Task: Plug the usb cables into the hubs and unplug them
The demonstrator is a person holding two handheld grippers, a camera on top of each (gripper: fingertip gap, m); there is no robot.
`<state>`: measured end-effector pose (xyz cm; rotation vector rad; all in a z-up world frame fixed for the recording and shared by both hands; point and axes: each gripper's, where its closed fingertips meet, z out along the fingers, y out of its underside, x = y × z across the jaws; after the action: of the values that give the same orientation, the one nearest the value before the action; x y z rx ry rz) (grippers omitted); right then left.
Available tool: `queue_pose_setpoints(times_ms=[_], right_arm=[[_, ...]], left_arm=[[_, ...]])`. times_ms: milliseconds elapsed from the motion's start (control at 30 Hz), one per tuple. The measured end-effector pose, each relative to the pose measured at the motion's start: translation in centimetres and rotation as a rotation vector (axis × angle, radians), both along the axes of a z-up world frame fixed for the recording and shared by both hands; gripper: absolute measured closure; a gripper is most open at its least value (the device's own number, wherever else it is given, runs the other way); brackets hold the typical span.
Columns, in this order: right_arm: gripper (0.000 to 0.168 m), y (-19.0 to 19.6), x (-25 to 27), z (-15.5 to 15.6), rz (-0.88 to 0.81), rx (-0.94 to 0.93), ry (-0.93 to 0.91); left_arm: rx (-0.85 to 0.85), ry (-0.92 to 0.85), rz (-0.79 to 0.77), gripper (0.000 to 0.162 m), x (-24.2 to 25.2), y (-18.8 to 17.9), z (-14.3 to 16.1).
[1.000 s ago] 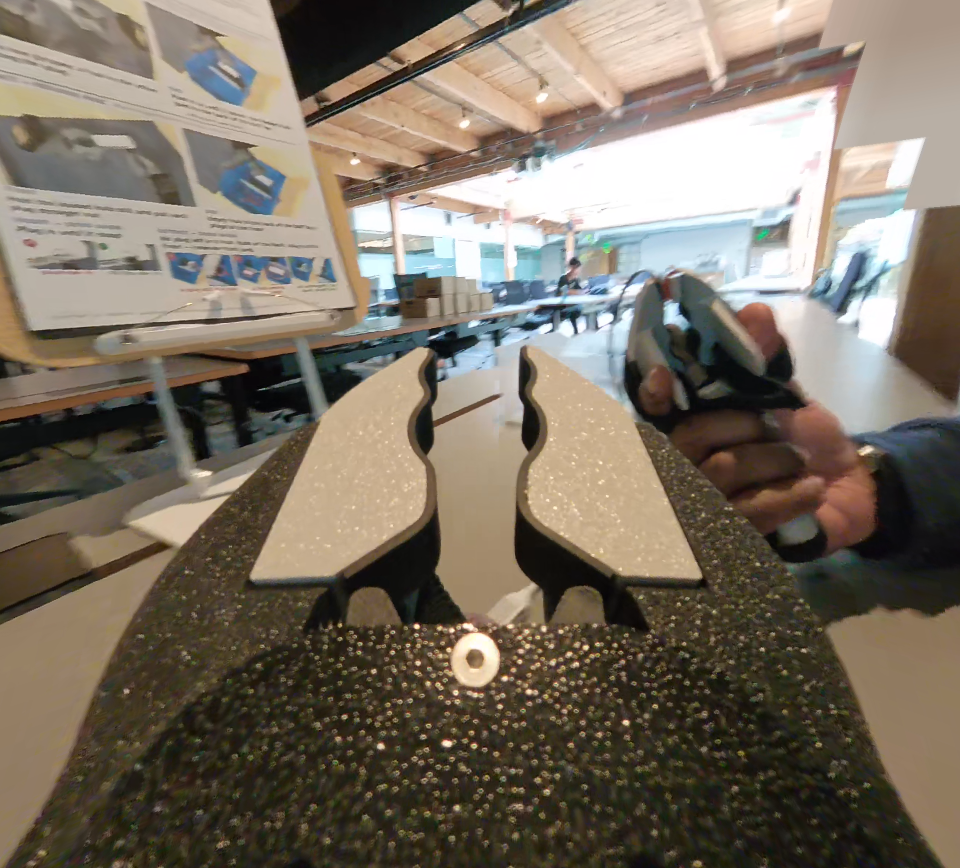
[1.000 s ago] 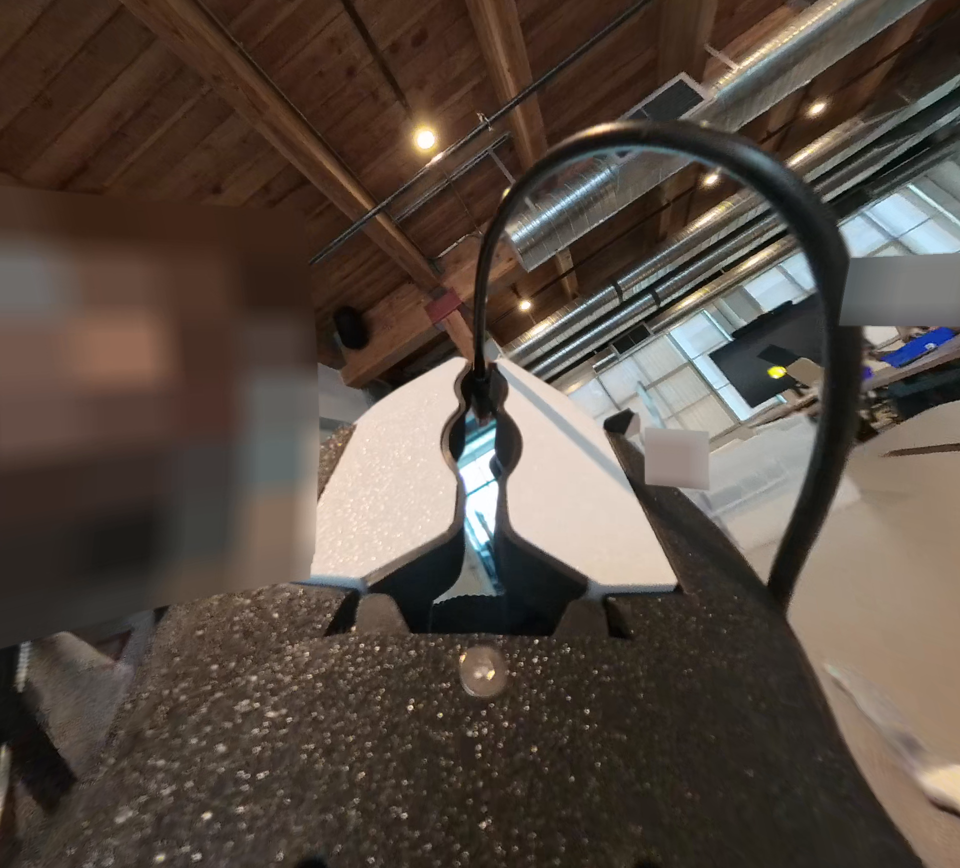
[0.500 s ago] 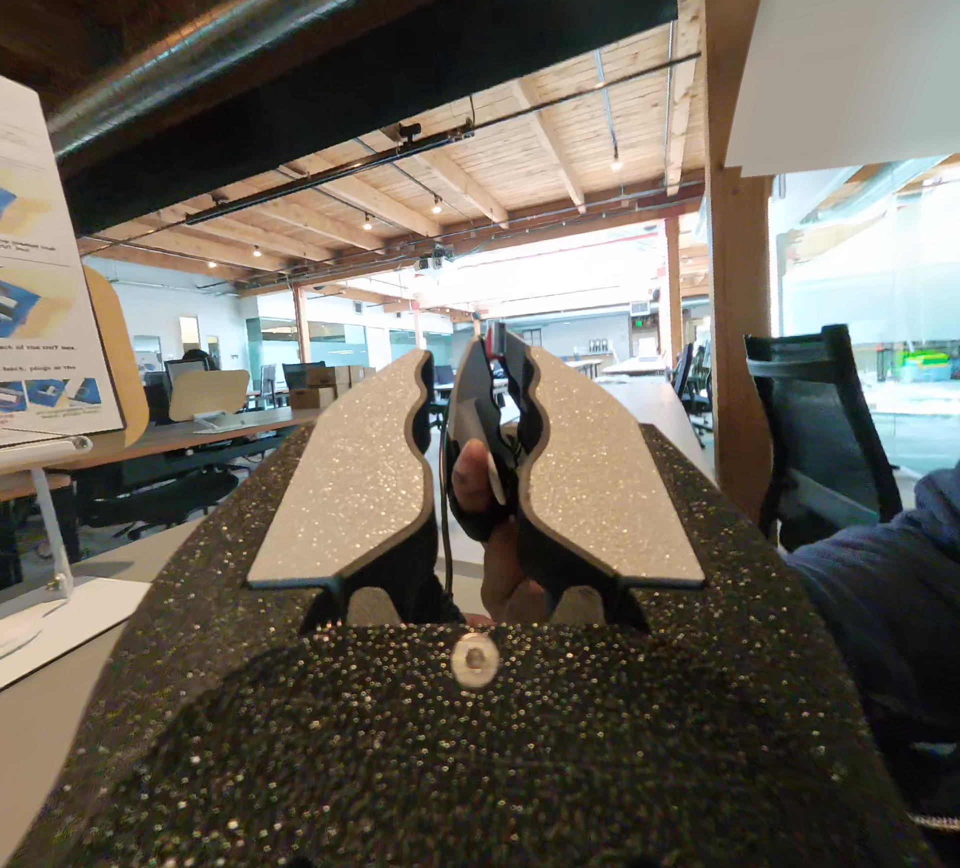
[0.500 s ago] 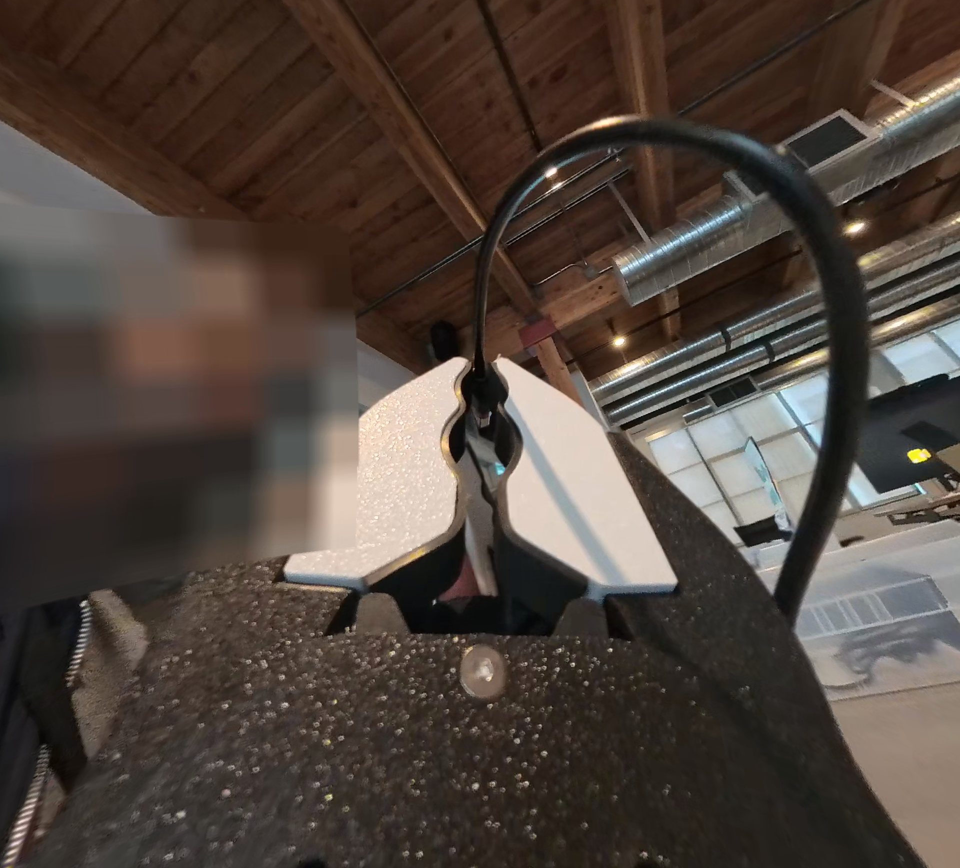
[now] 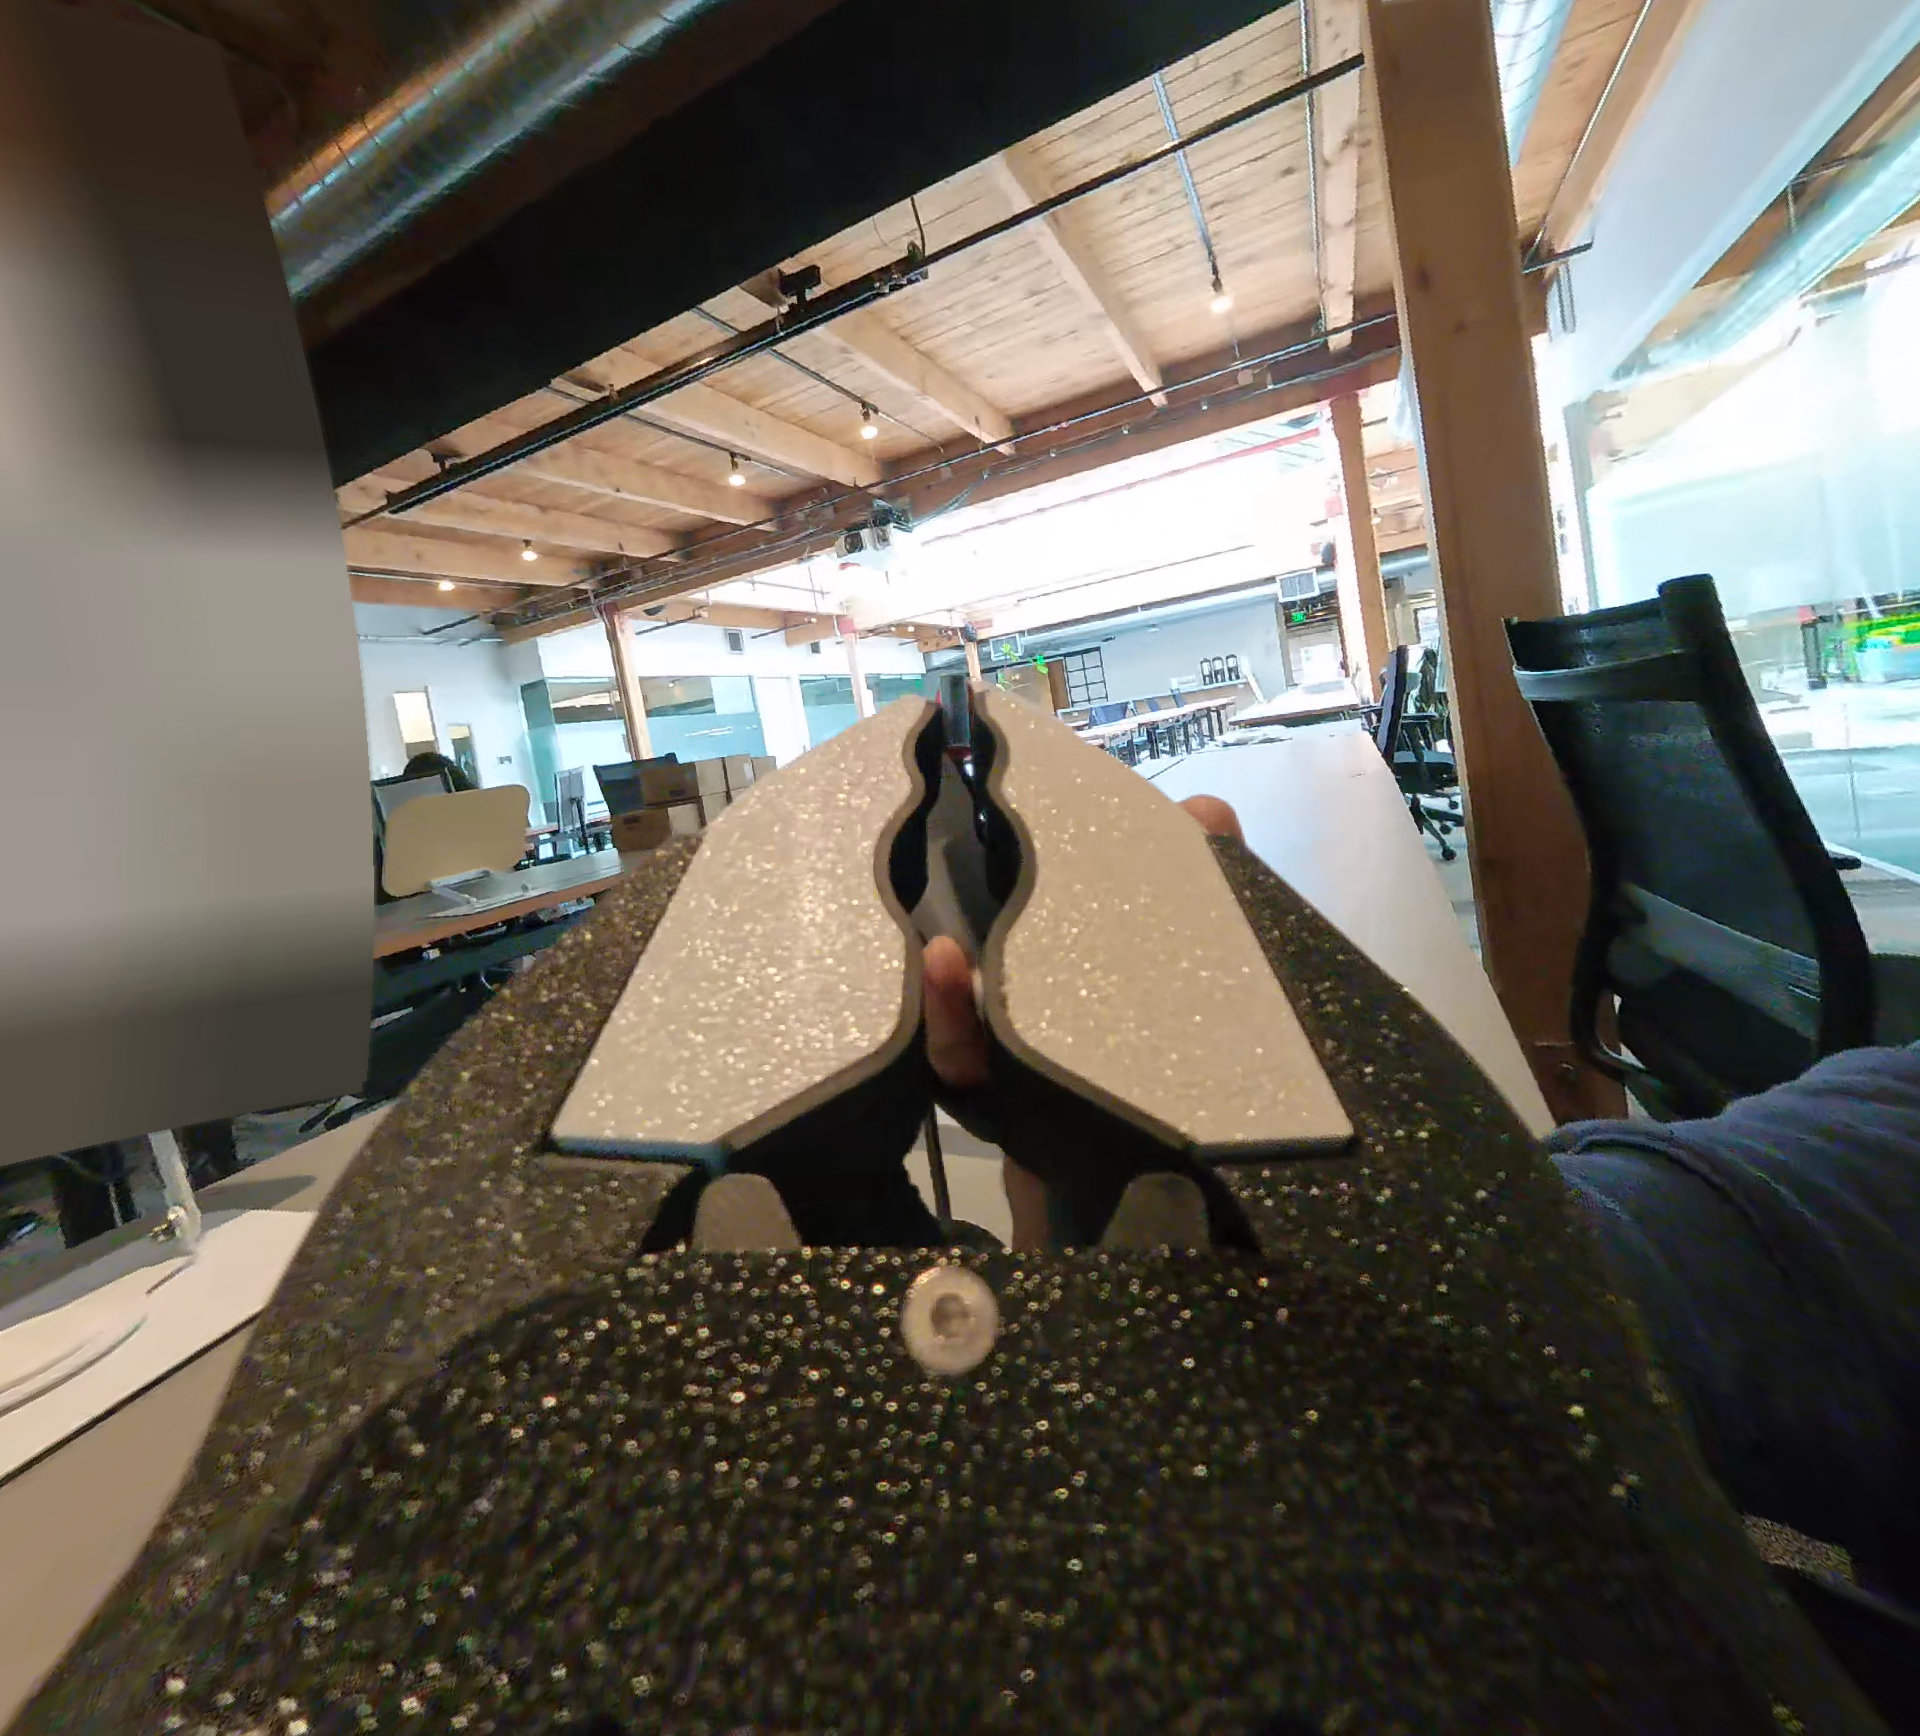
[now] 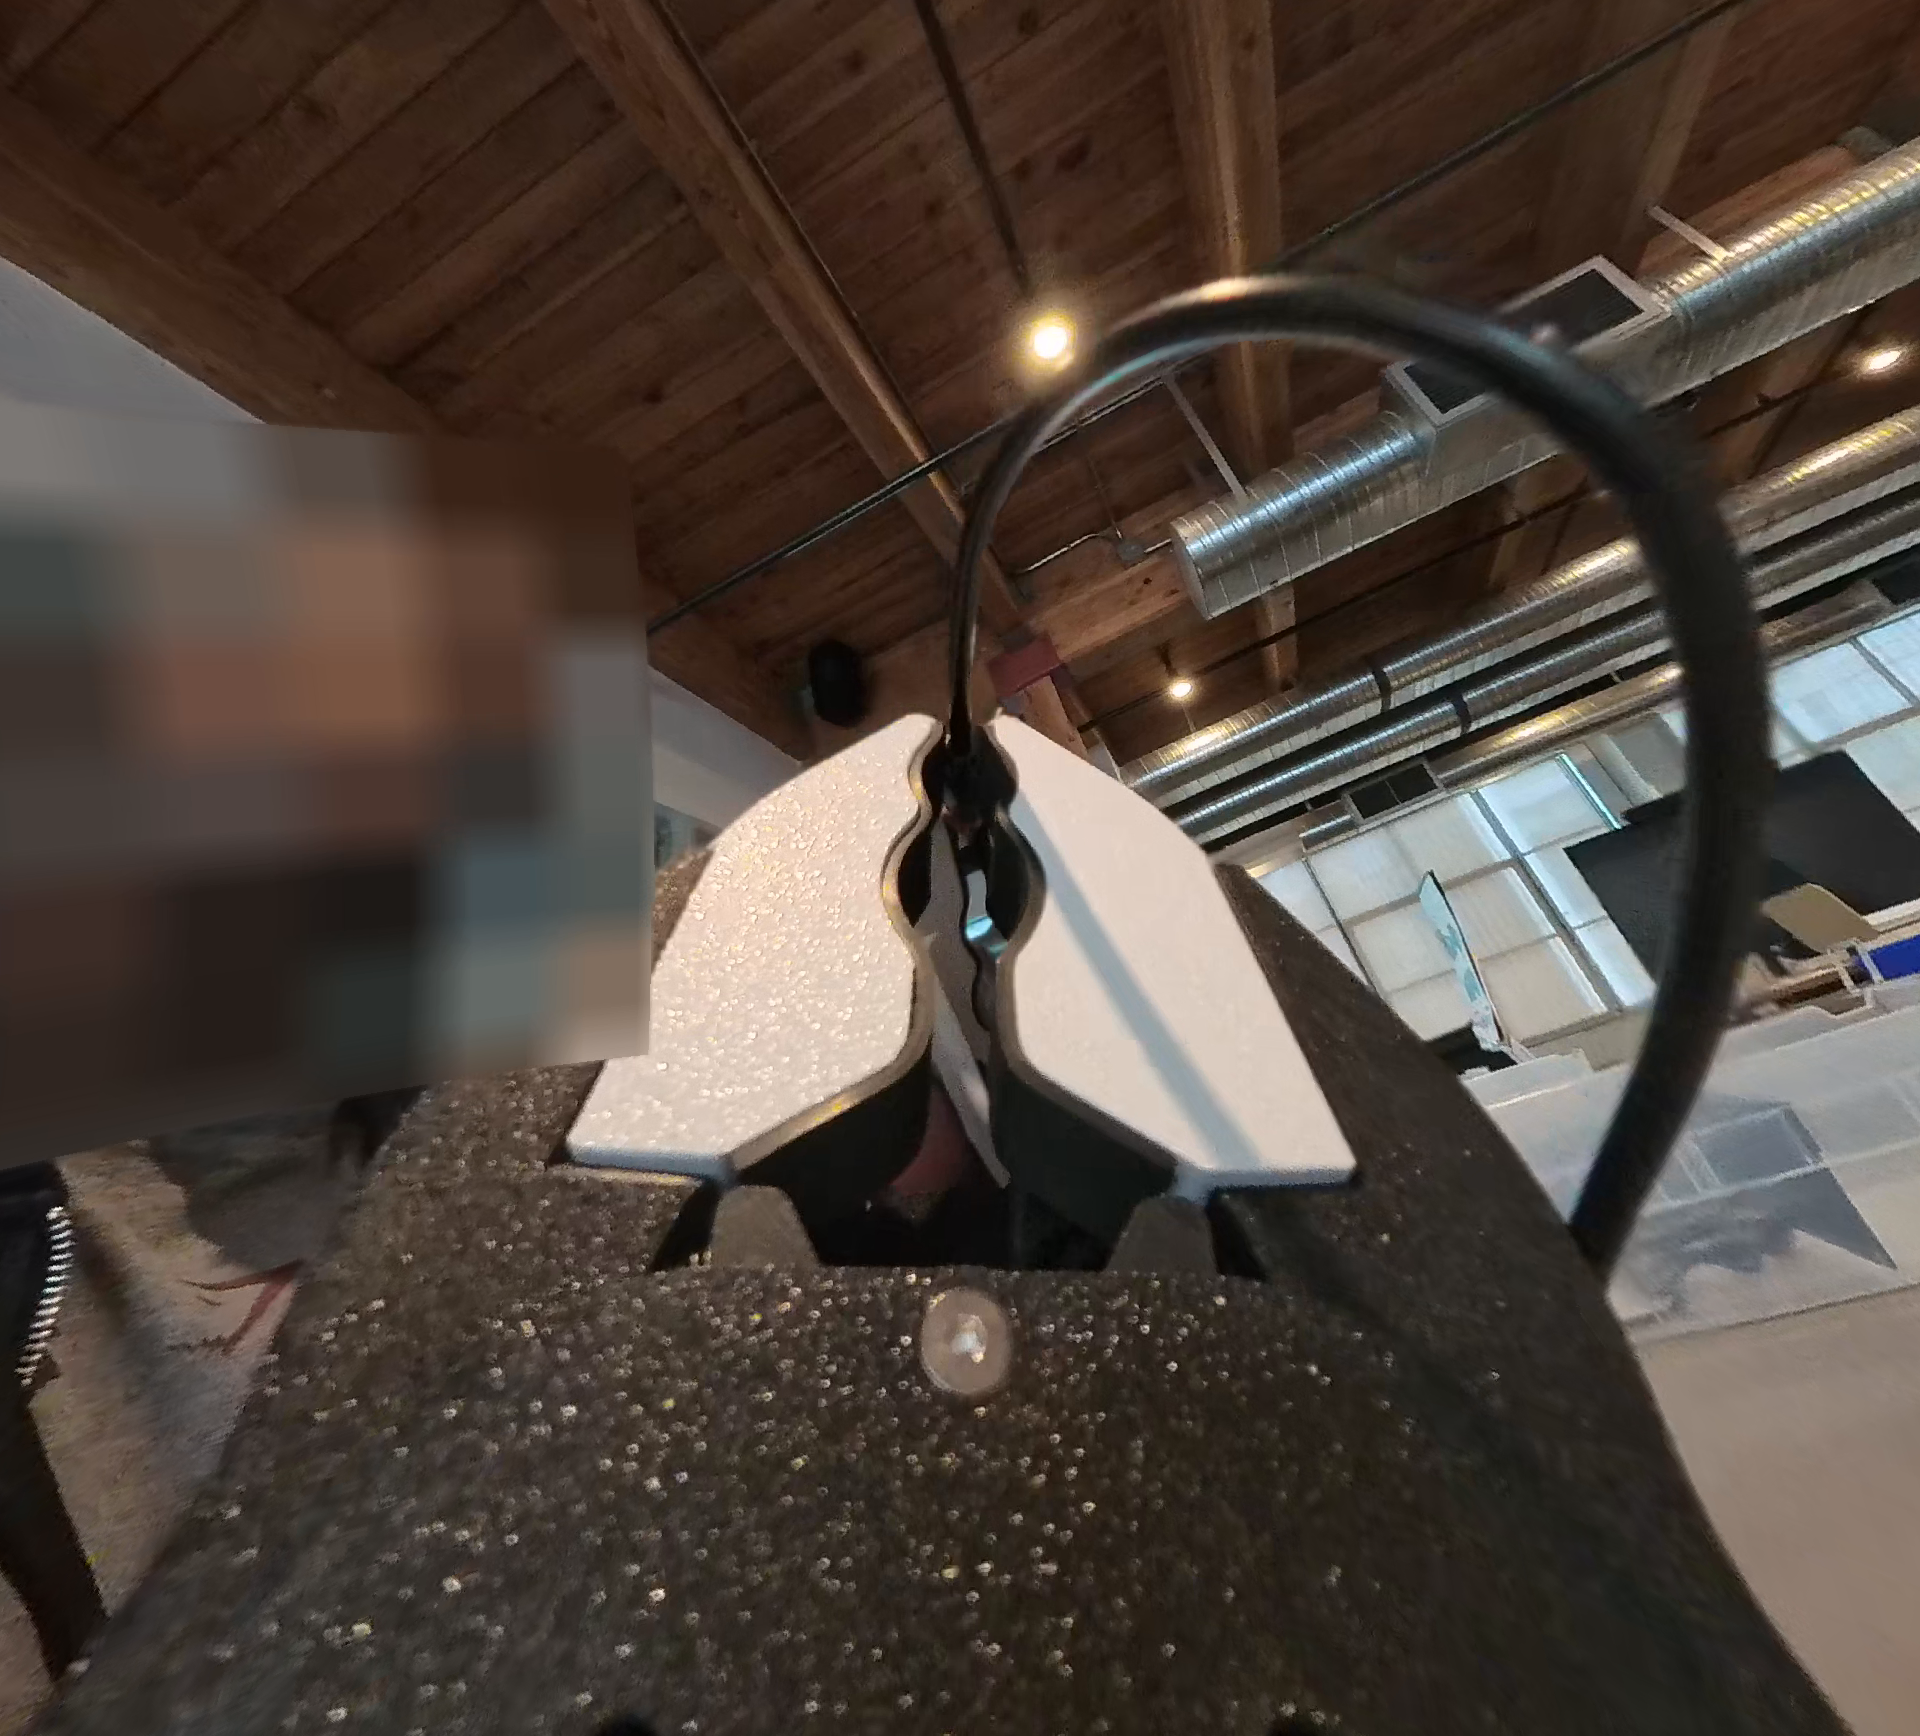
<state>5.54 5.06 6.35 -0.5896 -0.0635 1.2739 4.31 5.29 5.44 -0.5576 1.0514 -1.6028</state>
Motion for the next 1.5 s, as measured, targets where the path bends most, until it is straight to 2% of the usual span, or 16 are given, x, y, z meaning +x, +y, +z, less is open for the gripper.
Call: queue_pose_setpoints(times_ms=[233, 300, 433, 500, 600, 767, 1000, 1133, 1500], right_arm=[[0.162, 0.7, 0.0, -0.6, -0.076, -0.056, -0.059], [0.16, 1.1, 0.0, -0.7, -0.133, -0.085, -0.096], [0.141, 1.7, -0.3, -1.4, -0.259, -0.171, -0.24], [0.138, 1.5, -0.8, -1.9, -0.327, -0.204, -0.338], [0.138, 1.1, -1.6, -2.8, -0.373, -0.234, -0.454], [0.145, 0.0, -1.9, -2.6, -0.425, -0.2, -0.523], [0.15, -1.2, -2.4, -2.0, -0.465, -0.126, -0.586], [0.155, -1.5, -2.4, -1.7, -0.427, -0.105, -0.54], [0.158, -1.5, -2.2, -1.8, -0.427, -0.109, -0.515]], left_arm=[[-0.067, 0.023, 0.009, 0.158, -0.2, 0.6, -0.3], [-0.162, 0.026, -0.024, 0.158, -0.2, 1.0, -0.4], [-0.37, 0.033, -0.17, 0.158, -0.5, 1.8, -0.3], [-0.429, 0.024, -0.216, 0.158, -0.9, 2.3, 0.1], [-0.407, 0.047, -0.283, 0.158, -1.0, 2.0, 0.3], [-0.362, 0.113, -0.452, 0.158, -1.2, 0.3, 0.1], [-0.201, 0.16, -0.414, 0.158, -1.1, -1.0, -0.6], [-0.099, 0.172, -0.378, 0.158, -1.1, -1.9, -1.0], [-0.061, 0.176, -0.34, 0.157, -1.0, -2.0, -1.3]])
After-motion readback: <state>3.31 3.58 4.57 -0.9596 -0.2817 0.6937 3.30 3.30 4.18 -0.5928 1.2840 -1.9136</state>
